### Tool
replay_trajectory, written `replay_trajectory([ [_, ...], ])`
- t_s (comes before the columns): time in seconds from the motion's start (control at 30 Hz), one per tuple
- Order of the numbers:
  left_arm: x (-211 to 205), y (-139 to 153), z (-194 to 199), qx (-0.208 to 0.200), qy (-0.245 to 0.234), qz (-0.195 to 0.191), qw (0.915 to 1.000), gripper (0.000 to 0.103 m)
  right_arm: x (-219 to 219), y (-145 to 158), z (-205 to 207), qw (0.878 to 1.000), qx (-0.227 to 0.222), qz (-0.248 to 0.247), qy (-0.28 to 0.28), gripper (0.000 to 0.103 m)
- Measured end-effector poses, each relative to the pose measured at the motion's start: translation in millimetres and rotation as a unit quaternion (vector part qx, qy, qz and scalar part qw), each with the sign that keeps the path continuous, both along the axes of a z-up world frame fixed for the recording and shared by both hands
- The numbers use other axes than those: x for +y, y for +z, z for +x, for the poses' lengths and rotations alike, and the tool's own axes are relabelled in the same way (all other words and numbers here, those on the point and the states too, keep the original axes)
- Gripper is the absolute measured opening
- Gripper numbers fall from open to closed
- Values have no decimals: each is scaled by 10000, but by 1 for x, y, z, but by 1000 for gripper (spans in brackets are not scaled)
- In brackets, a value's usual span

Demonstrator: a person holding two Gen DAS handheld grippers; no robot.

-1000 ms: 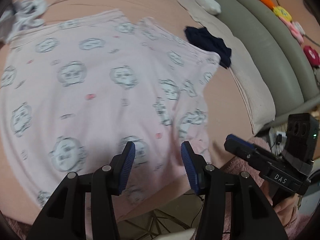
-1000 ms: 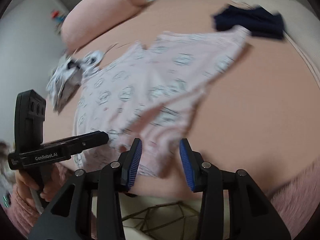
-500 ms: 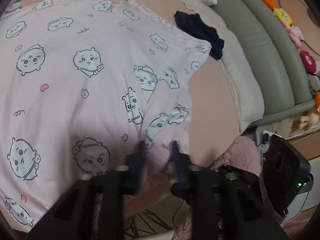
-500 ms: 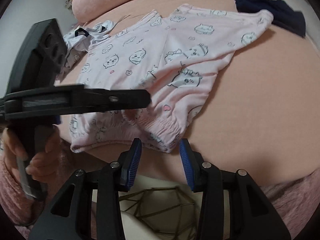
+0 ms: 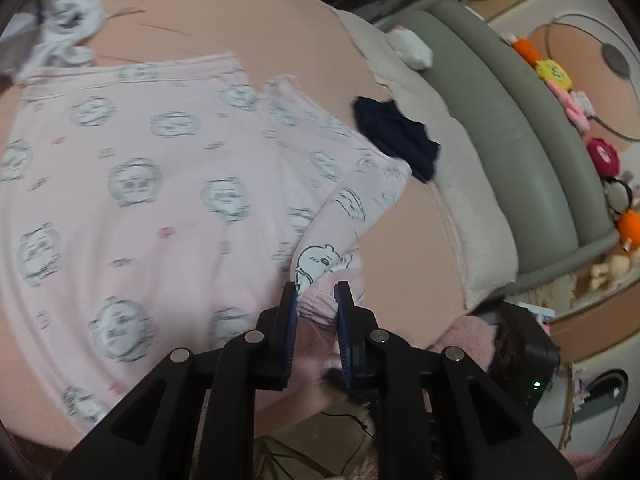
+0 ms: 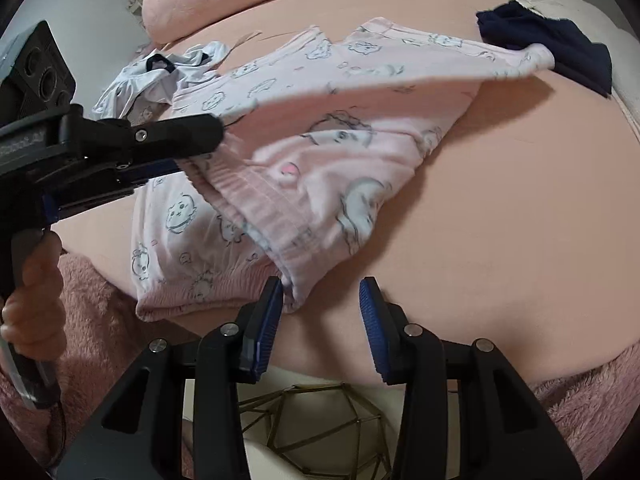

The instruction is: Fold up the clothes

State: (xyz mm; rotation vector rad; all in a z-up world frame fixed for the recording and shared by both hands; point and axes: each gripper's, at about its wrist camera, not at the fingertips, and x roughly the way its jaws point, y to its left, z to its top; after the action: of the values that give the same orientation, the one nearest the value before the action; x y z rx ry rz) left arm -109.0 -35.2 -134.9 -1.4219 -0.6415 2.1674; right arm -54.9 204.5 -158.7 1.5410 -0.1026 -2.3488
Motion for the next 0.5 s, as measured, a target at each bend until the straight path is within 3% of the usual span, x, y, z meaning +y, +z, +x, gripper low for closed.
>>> replay_trajectory([
  [0.27, -30, -41, 26, -494, 379, -28, 9981, 19, 7, -9, 8, 9969, -62, 786, -43, 48],
  [0.33, -32, -49, 28, -650, 370, 111, 9971, 19, 13, -10, 8, 9978, -149, 645, -79, 48],
  [0.43, -34, -51, 26, -730, 376, 301, 9962, 23, 20, 0, 9, 9998, -168, 14, -66, 48],
  [0.5, -32, -51, 22, -777, 291, 366, 9959, 34, 15, 10, 11, 9996, -52, -208, 195, 49],
])
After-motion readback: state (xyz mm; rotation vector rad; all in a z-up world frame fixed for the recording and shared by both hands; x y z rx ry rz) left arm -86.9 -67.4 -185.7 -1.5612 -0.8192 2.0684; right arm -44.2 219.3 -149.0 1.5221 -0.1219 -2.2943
